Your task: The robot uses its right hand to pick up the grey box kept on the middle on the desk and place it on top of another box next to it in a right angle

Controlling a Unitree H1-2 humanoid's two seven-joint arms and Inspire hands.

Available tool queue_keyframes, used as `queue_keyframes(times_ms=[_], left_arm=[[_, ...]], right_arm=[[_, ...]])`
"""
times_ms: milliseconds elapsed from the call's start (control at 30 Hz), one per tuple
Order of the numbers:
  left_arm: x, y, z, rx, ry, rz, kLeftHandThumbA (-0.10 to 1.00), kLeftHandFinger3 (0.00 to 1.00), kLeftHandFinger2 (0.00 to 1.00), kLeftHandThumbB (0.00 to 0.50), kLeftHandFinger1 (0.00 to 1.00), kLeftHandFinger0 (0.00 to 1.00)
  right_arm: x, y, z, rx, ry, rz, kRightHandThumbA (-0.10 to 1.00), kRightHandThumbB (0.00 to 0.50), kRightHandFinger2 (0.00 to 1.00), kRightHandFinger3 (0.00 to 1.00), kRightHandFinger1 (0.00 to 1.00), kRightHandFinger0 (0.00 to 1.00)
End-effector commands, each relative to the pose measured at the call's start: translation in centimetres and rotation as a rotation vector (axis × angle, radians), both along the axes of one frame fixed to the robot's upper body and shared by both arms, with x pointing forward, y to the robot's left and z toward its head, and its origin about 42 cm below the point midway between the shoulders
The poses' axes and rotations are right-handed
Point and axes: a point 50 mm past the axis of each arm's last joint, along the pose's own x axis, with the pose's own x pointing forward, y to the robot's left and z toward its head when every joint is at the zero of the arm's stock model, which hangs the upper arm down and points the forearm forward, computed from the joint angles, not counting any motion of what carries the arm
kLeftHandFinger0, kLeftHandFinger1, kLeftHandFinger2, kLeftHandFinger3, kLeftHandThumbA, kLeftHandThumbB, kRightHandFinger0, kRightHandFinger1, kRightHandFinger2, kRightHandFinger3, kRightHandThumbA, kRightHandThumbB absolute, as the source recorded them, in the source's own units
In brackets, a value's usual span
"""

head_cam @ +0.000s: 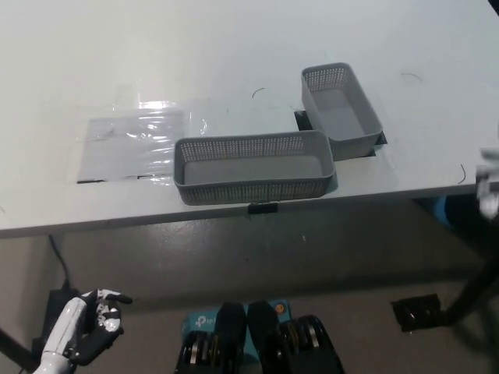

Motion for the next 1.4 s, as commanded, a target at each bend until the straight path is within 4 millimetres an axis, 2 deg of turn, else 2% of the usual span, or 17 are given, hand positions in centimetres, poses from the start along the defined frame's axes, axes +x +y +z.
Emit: queue_keyframes(times_ms=[0, 67, 100, 133, 167, 233, 333, 367, 567, 700, 767, 867, 900, 933, 1167, 1233, 1367], left_arm=[[0.4, 0.8, 1.2, 0.093, -0.034, -0.042, 0.16, 0.51, 0.26, 0.128, 0.18, 0.25], [0.4, 0.7, 1.2, 0.093, -0.036, -0.055, 0.14, 0.51, 0.26, 0.128, 0.18, 0.26], [0.4, 0.7, 1.2, 0.094, -0.037, -0.056, 0.14, 0.51, 0.26, 0.128, 0.18, 0.26], [0.4, 0.6, 1.2, 0.105, -0.03, -0.06, 0.15, 0.52, 0.26, 0.138, 0.18, 0.25], [0.4, 0.6, 1.2, 0.117, -0.029, -0.064, 0.17, 0.53, 0.24, 0.135, 0.17, 0.24], [0.5, 0.5, 1.3, 0.127, -0.034, -0.069, 0.17, 0.53, 0.24, 0.136, 0.17, 0.23], [0.6, 0.6, 1.2, 0.127, -0.044, -0.086, 0.12, 0.52, 0.23, 0.126, 0.15, 0.21], [0.6, 0.6, 1.3, 0.144, -0.037, -0.092, 0.18, 0.54, 0.23, 0.136, 0.15, 0.2], [0.6, 0.5, 1.4, 0.152, -0.031, -0.104, 0.18, 0.57, 0.25, 0.129, 0.16, 0.2], [0.6, 0.3, 1.3, 0.154, -0.025, -0.102, 0.15, 0.55, 0.22, 0.135, 0.15, 0.2], [0.6, 0.4, 1.4, 0.152, -0.017, -0.103, 0.14, 0.57, 0.22, 0.126, 0.15, 0.21], [0.7, 0.5, 1.6, 0.159, -0.026, -0.112, 0.12, 0.57, 0.24, 0.121, 0.16, 0.22], [0.7, 0.5, 1.6, 0.155, -0.025, -0.114, 0.14, 0.55, 0.23, 0.139, 0.16, 0.21], [0.7, 0.4, 1.6, 0.146, -0.031, -0.114, 0.12, 0.55, 0.23, 0.14, 0.15, 0.21], [1.0, 0.6, 2.1, 0.157, -0.021, -0.123, 0.14, 0.53, 0.22, 0.143, 0.15, 0.22], [1.1, 0.4, 2.3, 0.16, -0.026, -0.131, 0.14, 0.51, 0.21, 0.139, 0.15, 0.22], [1.0, 0.6, 2.3, 0.16, -0.035, -0.14, 0.18, 0.47, 0.2, 0.136, 0.14, 0.21]], right_arm=[[2.8, 1.7, 6.8, -0.144, -0.105, 0.068, 0.41, 0.358, 0.99, 1.0, 0.8, 0.61], [4.1, 2.7, 8.4, -0.22, -0.141, 0.094, 0.47, 0.375, 0.99, 1.0, 0.82, 0.64], [4.1, 2.7, 8.4, -0.222, -0.141, 0.094, 0.47, 0.376, 0.99, 1.0, 0.82, 0.64], [5.4, 3.8, 9.6, -0.282, -0.137, 0.134, 0.46, 0.369, 1.0, 1.0, 0.96, 0.86], [5.9, 4.4, 9.9, -0.314, -0.125, 0.145, 0.44, 0.375, 1.0, 1.0, 0.98, 0.91], [6.2, 4.8, 10.1, -0.33, -0.117, 0.15, 0.44, 0.375, 1.0, 1.0, 0.99, 0.92], [8.2, 6.9, 10.1, -0.378, -0.075, 0.209, 0.37, 0.39, 1.0, 1.0, 1.0, 0.94], [9.3, 7.8, 9.8, -0.408, -0.034, 0.239, 0.35, 0.4, 1.0, 1.0, 1.0, 1.0], [10.9, 9.2, 8.8, -0.491, 0.014, 0.257, 0.35, 0.378, 1.0, 1.0, 1.0, 1.0], [12.8, 10.2, 7.4, -0.63, 0.08, 0.27, 0.41, 0.384, 1.0, 1.0, 1.0, 1.0], [13.1, 10.4, 6.6, -0.662, 0.101, 0.283, 0.37, 0.38, 1.0, 1.0, 1.0, 1.0], [13.5, 10.5, 5.7, -0.725, 0.133, 0.295, 0.39, 0.366, 1.0, 1.0, 1.0, 1.0], [13.6, 10.6, 5.5, -0.74, 0.141, 0.297, 0.28, 0.391, 1.0, 1.0, 1.0, 1.0], [13.9, 10.4, 4.9, -0.786, 0.164, 0.294, 0.39, 0.369, 1.0, 1.0, 1.0, 1.0], [15.2, 9.5, 3.1, -0.819, 0.206, 0.273, 0.35, 0.367, 1.0, 1.0, 1.0, 1.0], [15.5, 9.3, 2.2, -0.861, 0.223, 0.271, 0.32, 0.347, 1.0, 1.0, 1.0, 1.0], [16.0, 9.2, 1.0, -0.901, 0.255, 0.274, 0.31, 0.339, 1.0, 1.0, 1.0, 1.0]])
